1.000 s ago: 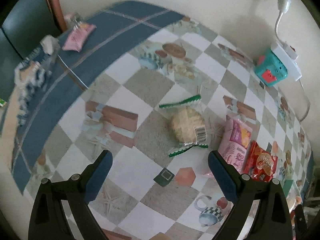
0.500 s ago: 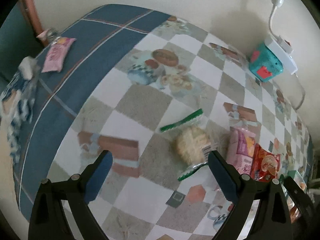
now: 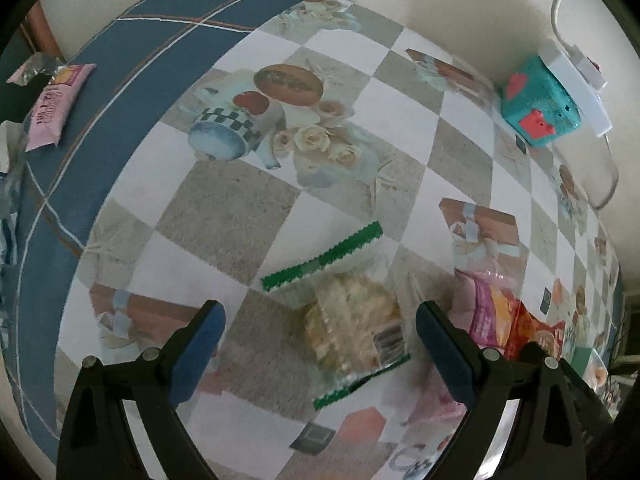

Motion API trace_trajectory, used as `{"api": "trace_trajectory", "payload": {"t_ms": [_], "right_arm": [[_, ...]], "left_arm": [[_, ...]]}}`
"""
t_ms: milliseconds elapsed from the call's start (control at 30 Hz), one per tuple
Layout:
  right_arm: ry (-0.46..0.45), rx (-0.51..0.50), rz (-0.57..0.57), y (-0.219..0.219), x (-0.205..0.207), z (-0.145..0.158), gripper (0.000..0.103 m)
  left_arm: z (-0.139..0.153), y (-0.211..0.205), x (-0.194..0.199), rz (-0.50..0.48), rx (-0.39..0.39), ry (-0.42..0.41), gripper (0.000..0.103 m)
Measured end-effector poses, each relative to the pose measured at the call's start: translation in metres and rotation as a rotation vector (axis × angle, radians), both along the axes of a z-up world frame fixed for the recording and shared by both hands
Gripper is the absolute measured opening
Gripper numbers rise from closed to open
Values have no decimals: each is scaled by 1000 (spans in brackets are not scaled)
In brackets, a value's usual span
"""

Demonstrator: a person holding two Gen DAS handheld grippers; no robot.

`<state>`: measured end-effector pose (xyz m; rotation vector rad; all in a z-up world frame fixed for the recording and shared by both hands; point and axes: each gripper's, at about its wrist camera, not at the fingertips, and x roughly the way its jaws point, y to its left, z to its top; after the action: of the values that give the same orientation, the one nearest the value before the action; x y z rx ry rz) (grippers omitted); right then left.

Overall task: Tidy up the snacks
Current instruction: 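Grasp the round cookie pack with the left tool while the right grasps the red candy bag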

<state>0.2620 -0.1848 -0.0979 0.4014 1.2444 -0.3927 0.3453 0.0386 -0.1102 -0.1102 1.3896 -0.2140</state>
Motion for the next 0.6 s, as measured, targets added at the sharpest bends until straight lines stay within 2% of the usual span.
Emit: {"api": "trace_trajectory", "payload": {"t_ms": [200,267,300,333,400,500,600], "right_arm": [[41,-75,38,11,12,-10,103],[45,-86,37,11,13,-11,102],[44,-88,32,10,13,-11,100],[43,-89,28,9,14,-11,97],[39,-84,20,6,13,-12,81],[14,-61,12,2,9,-9,66],[8,-53,2,-8,-2,-6,64]], "left_arm": [[-4,-3,1,-8,35,-13,96],[-3,-3,0,-13,43,-22,92],[-3,-4,-1,-16,55,-29,86],[-2,-7,0,-17,68,-36,78],[0,-7,-2,-8,83,-48,69],[3,-7,-2,17,63,-45,64],[3,-4,-9,28,57,-47,54]]}}
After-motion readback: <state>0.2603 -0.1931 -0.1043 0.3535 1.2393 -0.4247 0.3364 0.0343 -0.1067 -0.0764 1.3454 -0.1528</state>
